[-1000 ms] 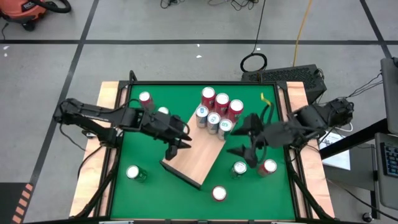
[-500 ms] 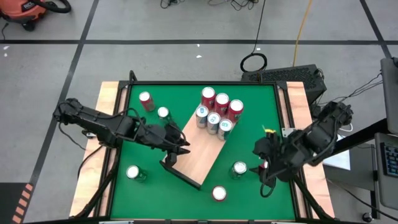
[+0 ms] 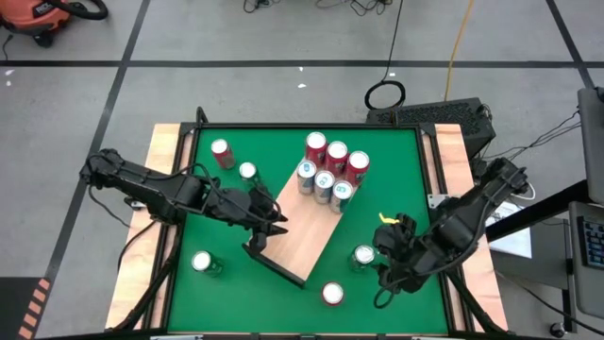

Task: Sort soda cans
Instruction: Move the green soda can to the middle left of the table

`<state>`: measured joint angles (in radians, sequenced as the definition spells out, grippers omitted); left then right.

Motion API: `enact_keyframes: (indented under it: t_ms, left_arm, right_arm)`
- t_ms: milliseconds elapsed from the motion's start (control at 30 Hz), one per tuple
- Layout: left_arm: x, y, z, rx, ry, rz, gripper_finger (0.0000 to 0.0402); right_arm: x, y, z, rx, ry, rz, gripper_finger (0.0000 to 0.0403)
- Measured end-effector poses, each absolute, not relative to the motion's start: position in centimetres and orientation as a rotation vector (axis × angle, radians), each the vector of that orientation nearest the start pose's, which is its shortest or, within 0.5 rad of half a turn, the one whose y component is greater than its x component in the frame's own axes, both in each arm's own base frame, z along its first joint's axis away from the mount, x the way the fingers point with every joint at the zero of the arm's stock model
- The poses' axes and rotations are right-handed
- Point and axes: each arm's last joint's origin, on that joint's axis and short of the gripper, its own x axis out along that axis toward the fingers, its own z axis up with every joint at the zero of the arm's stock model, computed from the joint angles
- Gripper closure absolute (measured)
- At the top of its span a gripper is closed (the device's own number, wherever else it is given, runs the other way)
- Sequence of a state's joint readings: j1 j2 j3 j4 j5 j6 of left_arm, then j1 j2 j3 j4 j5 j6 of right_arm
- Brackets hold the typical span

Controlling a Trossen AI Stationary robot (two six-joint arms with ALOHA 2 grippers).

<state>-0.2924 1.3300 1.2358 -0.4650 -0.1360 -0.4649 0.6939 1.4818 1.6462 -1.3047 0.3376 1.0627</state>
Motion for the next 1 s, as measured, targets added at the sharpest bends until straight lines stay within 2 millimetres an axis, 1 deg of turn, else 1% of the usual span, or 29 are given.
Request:
enact_keyframes:
  t_ms: [100,233,400,500,600,700,800,900,1000]
  left_arm:
    - [27.6,-7.9,34.6,-0.329,0.570,-0.032,0.0259]
    - [26.7,-7.5,35.2,-0.335,0.574,-0.020,0.0259]
    - [24.5,-6.3,35.4,-0.301,0.659,0.057,0.0259]
    - [22.9,-5.4,35.5,-0.272,0.716,0.126,0.0259]
    - [21.3,-4.5,35.7,-0.297,0.762,0.176,0.0259]
    - [19.8,-3.3,35.6,-0.372,0.807,0.290,0.0258]
    - [19.0,-2.2,35.4,-0.396,0.855,0.379,0.0251]
    - [18.6,-1.7,35.2,-0.389,0.896,0.403,0.0228]
    - [18.5,-1.3,35.1,-0.395,0.913,0.424,0.0193]
  right_arm:
    - [21.8,16.3,37.8,0.471,0.980,-0.256,0.0080]
    - [22.5,16.2,38.1,0.597,0.935,-0.276,0.0080]
    - [22.8,16.6,38.3,0.736,0.916,-0.277,0.0080]
    - [22.9,16.7,38.4,0.773,0.900,-0.279,0.0080]
    - [23.0,16.7,38.5,0.789,0.891,-0.281,0.0080]
    - [23.0,16.7,38.5,0.787,0.889,-0.277,0.0080]
    - [22.9,16.7,38.4,0.755,0.895,-0.268,0.0080]
    - [22.8,16.6,38.3,0.692,0.915,-0.259,0.0080]
    - [22.5,16.3,38.1,0.623,0.945,-0.268,0.0080]
